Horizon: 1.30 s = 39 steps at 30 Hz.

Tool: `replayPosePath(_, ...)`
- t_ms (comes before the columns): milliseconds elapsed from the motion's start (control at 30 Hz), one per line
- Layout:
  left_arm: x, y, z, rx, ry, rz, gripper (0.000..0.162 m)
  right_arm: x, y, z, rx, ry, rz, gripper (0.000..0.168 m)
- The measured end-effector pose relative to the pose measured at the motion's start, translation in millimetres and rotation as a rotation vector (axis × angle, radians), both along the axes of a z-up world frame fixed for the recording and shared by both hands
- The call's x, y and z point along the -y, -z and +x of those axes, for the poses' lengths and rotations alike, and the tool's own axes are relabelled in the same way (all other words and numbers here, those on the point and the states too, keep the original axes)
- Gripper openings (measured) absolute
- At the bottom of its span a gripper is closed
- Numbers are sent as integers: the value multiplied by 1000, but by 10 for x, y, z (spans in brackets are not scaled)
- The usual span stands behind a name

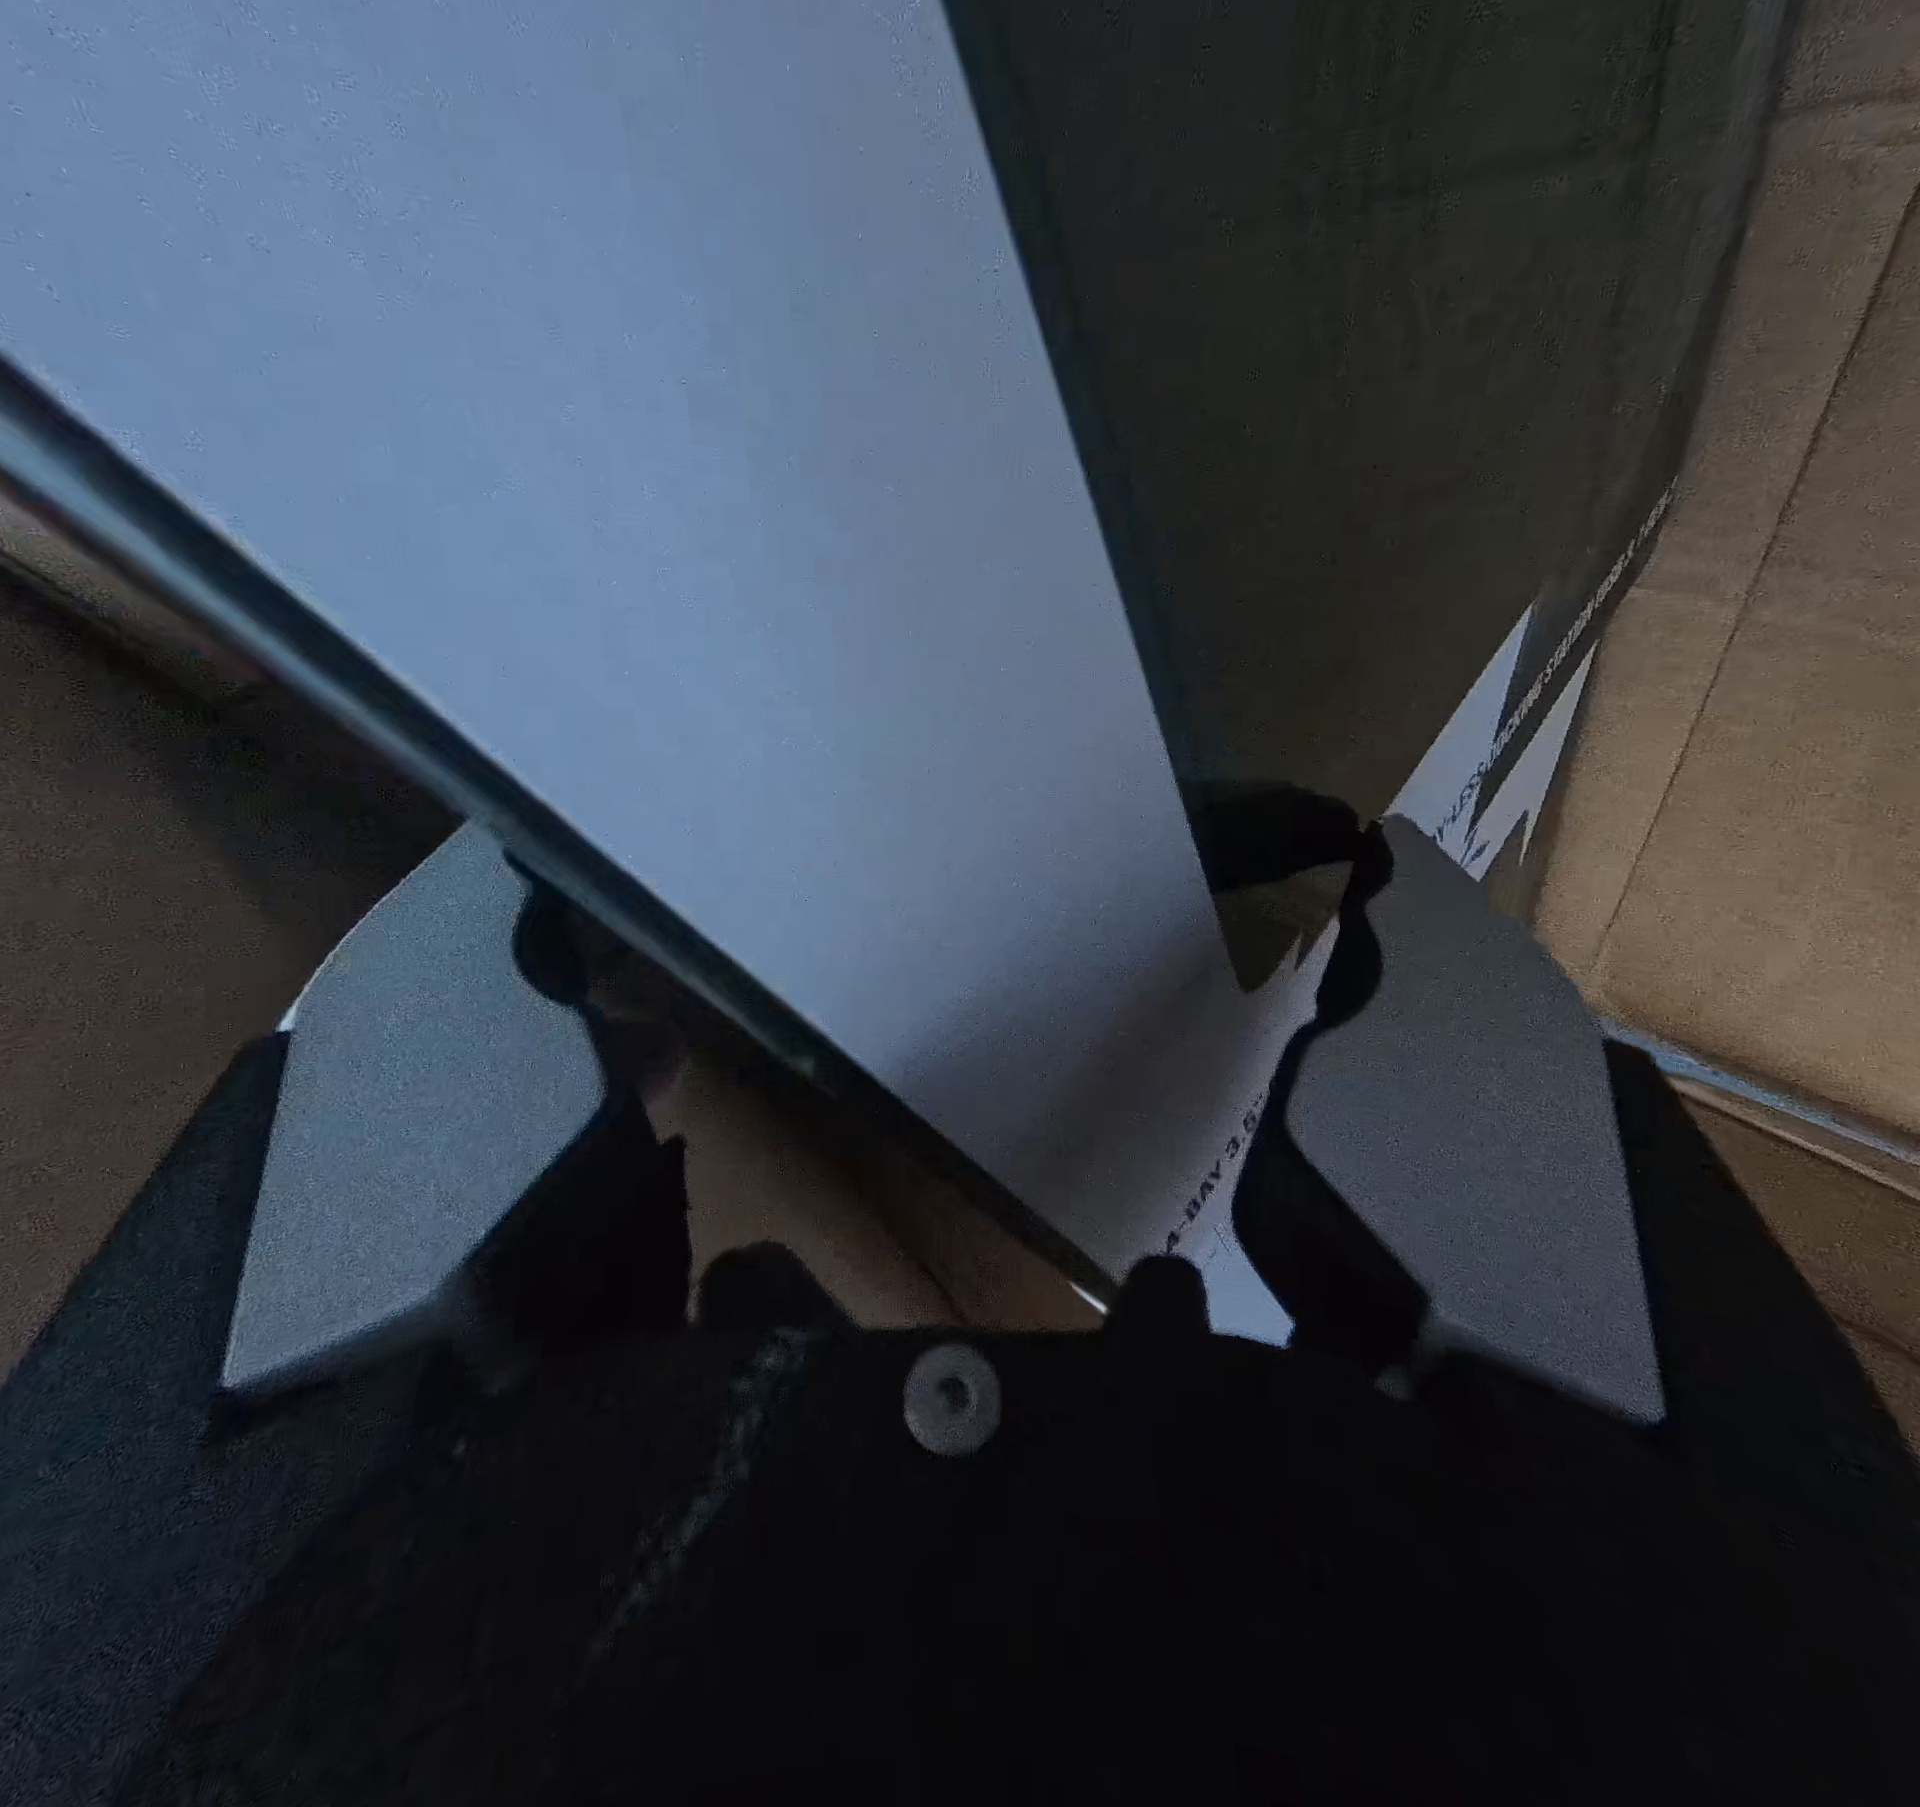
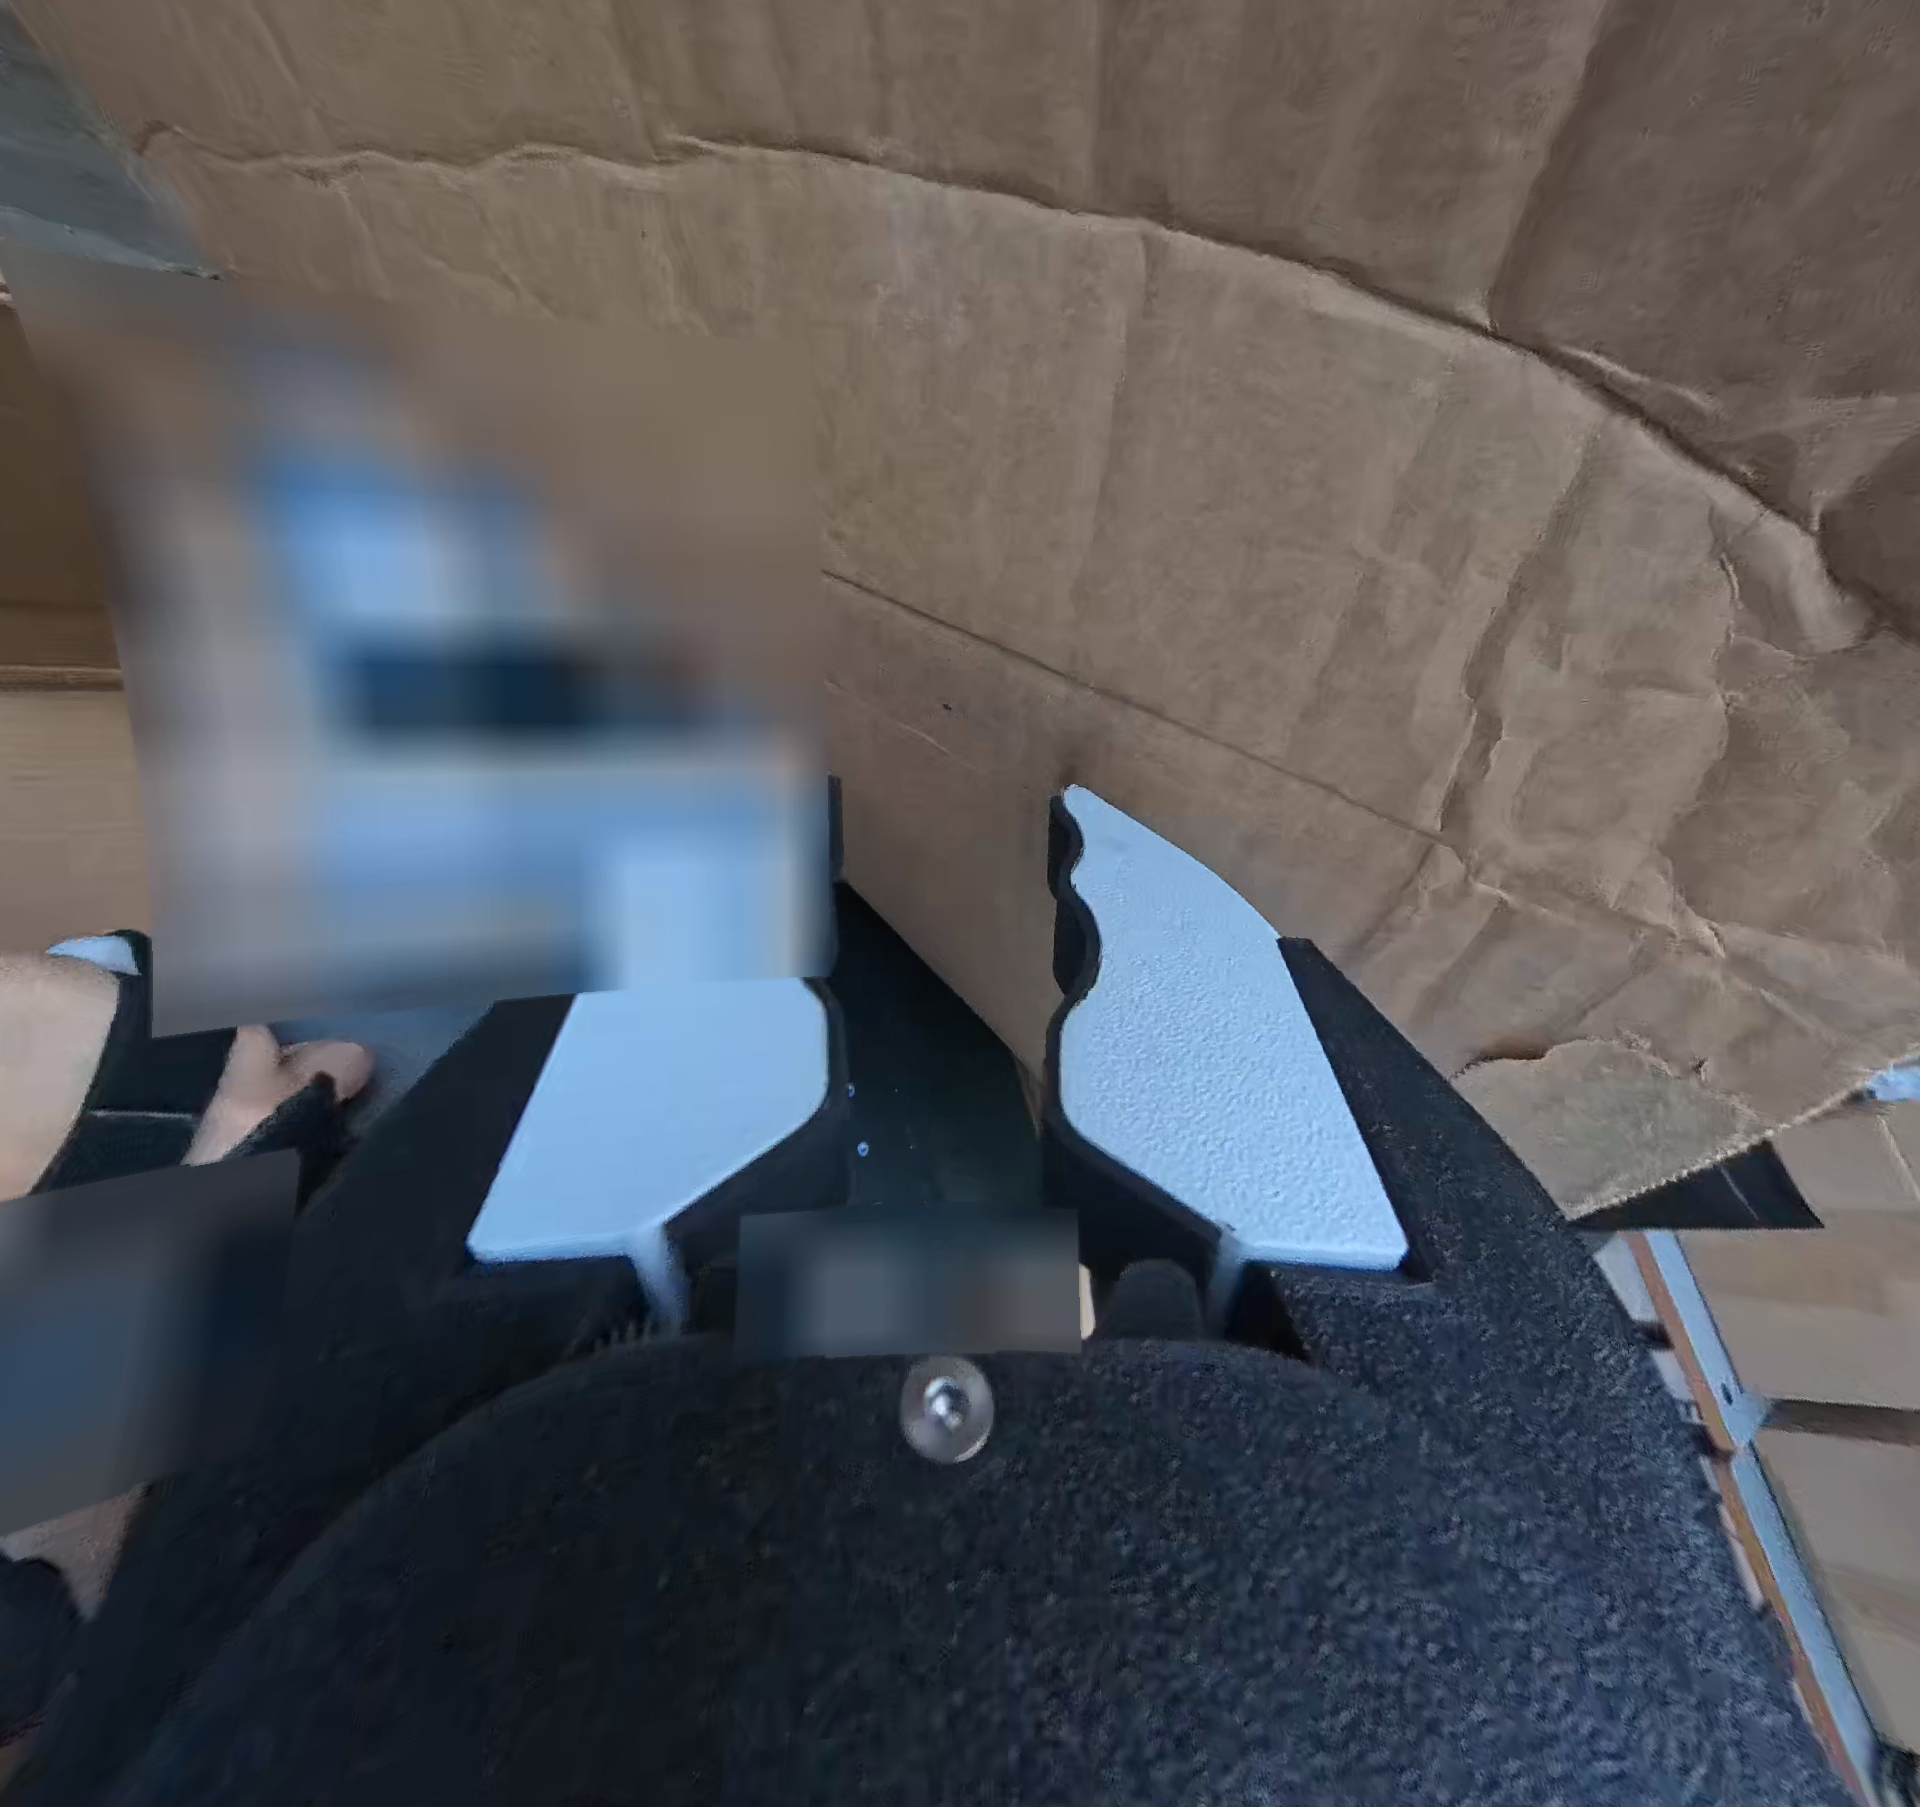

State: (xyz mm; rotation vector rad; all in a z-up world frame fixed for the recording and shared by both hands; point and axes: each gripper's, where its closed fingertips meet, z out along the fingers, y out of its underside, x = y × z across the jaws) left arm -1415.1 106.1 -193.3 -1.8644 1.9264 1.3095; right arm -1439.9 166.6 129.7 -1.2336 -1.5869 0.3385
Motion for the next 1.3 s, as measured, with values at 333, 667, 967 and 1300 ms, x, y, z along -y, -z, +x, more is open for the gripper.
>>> replayPosePath(333,472,-32,-42,50,117,-29,129,92,-104,-118,-36,-48,-23,20)
replayPosePath(667,841,-420,929,696,394,63,112,412,127,75,15,14,76,46)
replayPosePath(967,1218,-281,2690,771,616,97,111,423,115,40,111,101,101,45)
replayPosePath(1300,695,-95,3423,641,599,75,111,469,174,121,287,96,178,46)
